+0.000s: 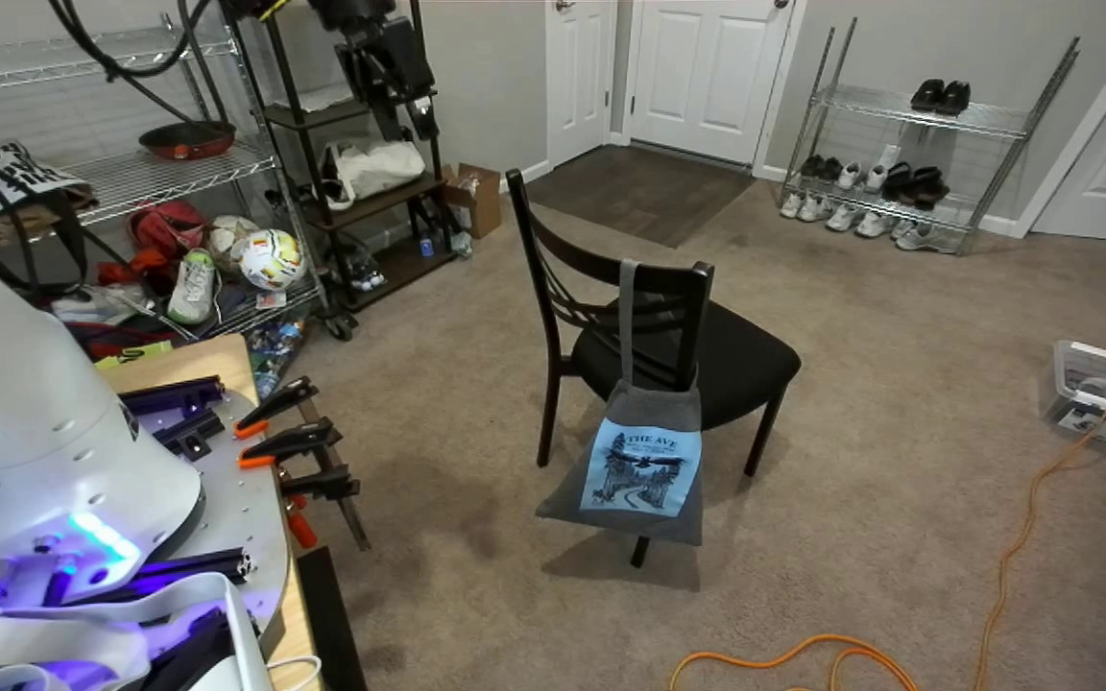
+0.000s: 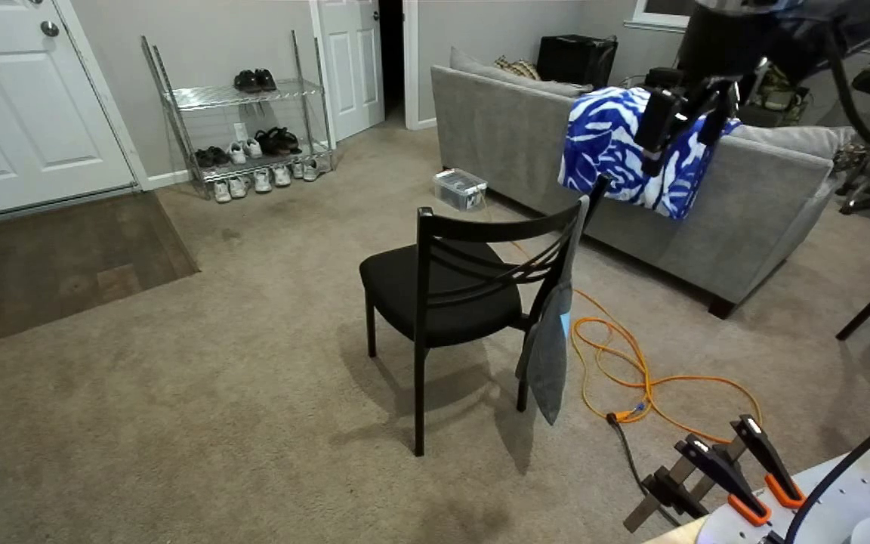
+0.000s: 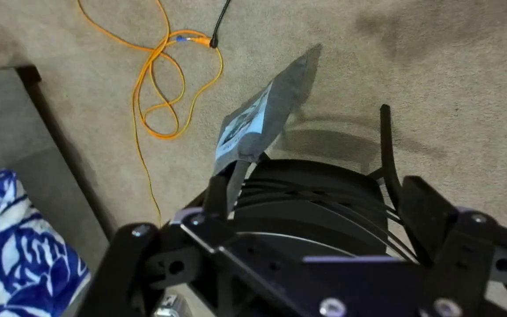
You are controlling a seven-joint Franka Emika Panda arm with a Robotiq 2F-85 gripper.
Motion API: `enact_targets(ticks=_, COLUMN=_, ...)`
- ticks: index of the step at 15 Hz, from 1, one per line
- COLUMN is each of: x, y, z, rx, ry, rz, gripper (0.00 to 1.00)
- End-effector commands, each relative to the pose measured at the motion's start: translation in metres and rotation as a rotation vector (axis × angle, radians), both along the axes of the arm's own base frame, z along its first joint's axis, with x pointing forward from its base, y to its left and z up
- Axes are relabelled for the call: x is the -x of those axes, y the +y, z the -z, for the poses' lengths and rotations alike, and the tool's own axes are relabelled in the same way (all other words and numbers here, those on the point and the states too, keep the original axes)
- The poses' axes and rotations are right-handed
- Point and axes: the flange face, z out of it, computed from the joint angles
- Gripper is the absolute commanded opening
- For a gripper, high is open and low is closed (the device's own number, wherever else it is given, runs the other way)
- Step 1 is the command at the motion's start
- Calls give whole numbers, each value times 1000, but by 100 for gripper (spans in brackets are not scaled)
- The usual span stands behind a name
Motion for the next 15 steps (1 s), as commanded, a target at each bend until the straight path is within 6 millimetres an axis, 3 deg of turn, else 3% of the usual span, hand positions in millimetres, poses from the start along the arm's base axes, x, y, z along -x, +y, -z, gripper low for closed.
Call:
enact_targets(ticks=1, x=0, y=49, z=-8, rx=68, ry=-38, rz=-120, gripper=100)
enact_targets(ticks=2, x=1, y=59, z=-8, rx=83, ry=-26, rz=-133, gripper=100)
enact_targets(ticks=3, x=5, y=45, z=-9, rx=50, ry=-28, rz=-111, gripper=100)
enact_targets(ticks=5, x=6, y=59, z=-10, rx=62, ry=-31, rz=-140, gripper=100)
enact_targets(ticks=15, x=2, y=60, z=-6, rx=79, ry=-55, rz=-190, gripper=100)
